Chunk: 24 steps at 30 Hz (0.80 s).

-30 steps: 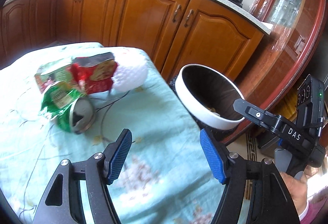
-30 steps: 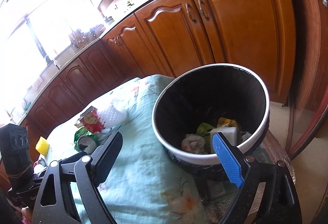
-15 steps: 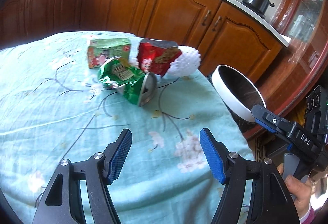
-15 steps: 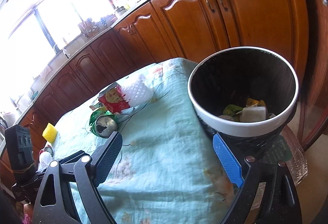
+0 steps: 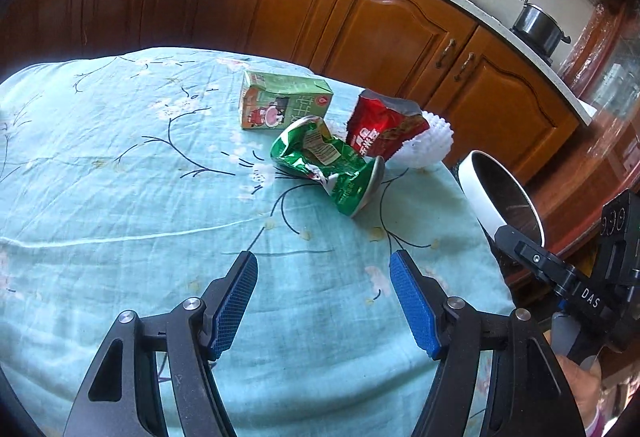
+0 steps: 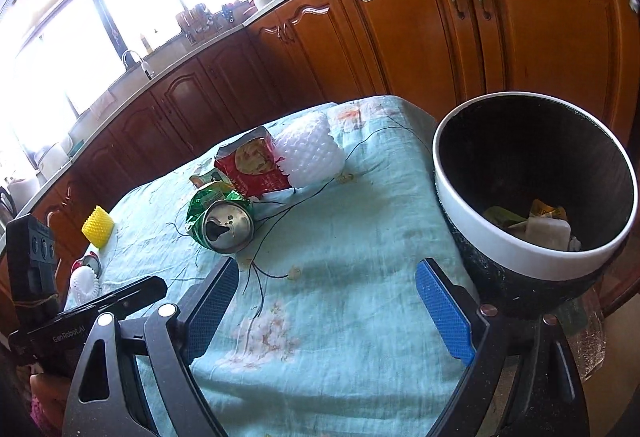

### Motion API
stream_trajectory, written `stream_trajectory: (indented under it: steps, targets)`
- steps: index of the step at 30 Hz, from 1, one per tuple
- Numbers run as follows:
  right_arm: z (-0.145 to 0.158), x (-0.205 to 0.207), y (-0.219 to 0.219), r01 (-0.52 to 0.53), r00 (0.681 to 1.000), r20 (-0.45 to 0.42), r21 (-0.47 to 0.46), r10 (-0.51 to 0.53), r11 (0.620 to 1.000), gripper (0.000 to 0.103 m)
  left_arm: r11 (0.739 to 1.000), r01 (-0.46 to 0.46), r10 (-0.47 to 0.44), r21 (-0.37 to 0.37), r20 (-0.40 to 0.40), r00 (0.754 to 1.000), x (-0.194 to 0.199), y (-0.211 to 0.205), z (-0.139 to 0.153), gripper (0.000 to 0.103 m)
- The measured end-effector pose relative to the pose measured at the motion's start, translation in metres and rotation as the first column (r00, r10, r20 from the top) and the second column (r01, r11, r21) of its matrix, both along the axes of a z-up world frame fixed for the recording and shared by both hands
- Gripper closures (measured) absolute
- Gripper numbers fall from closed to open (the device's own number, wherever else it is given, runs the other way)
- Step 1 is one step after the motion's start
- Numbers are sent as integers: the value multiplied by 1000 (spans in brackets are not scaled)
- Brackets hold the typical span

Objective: Collect trash
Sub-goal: 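Return both open tools to the remaining trash on the table, then grasp the crushed green can with the left tool while the right tool grasps the white mesh net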

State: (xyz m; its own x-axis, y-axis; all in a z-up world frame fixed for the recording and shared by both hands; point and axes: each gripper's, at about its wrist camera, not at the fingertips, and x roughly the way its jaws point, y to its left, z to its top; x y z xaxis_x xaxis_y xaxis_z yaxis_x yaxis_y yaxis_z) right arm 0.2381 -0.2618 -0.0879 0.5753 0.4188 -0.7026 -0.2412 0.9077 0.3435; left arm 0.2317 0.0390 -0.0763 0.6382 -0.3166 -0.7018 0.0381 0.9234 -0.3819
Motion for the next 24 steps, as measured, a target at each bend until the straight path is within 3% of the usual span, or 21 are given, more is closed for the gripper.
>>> stream_trajectory:
  steps: [9, 13, 20, 23, 24]
  targets:
    - [5, 39, 11, -36, 998, 44, -17, 37, 999, 12, 995, -52, 50, -80, -27, 998, 30, 20, -2, 35]
    - [2, 61, 17, -47, 998, 37, -6, 47, 999, 21, 987, -90, 86, -133, -37, 996, 51, 27, -3, 36]
    - [-6, 99, 24, -42, 999, 19, 55, 41, 998, 27, 978, -91, 77, -190, -78, 994, 87, 27, -15, 40]
    - [-13, 109, 27, -50, 999, -15, 79, 51, 996, 44, 977, -79, 59, -196, -104, 993, 97, 22, -24, 47]
    - [-16, 110, 29, -59, 998, -30, 81, 61, 995, 59, 977, -74, 52, -199, -110, 993, 99, 20, -27, 50]
